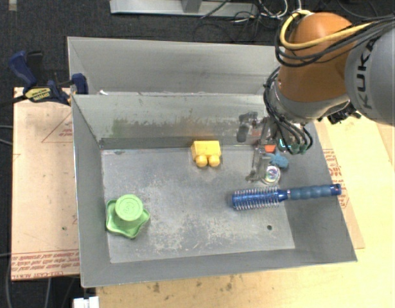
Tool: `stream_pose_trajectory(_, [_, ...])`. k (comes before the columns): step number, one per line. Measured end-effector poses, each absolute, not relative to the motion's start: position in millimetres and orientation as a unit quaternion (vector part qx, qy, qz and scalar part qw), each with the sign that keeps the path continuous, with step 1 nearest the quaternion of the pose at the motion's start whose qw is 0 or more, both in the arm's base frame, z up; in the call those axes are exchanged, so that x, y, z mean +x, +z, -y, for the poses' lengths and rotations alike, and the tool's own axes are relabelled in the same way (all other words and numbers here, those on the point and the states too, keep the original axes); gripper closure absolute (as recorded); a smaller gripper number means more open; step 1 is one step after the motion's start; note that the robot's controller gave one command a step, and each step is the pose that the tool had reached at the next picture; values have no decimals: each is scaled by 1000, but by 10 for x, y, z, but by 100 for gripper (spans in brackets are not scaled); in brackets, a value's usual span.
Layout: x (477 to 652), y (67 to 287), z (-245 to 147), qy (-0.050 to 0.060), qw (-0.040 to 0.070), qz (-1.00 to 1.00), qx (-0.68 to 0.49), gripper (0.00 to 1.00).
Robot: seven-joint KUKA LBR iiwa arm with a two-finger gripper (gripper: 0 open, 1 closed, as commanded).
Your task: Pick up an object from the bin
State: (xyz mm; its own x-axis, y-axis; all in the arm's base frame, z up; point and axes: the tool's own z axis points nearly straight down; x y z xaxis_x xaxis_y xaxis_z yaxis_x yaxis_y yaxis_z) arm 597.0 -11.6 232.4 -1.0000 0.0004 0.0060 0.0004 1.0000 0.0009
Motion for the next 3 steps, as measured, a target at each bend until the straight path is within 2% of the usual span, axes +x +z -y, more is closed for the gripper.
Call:
stream_pose_trajectory(1, [5629, 878, 647, 0, 4, 999, 33, 0])
stream_pose_trajectory(2, [5522, 1016, 725, 0, 0, 987, 159, 0])
stream_pose_trajectory(3, [5696, 681, 1083, 0, 0, 987, 161, 0])
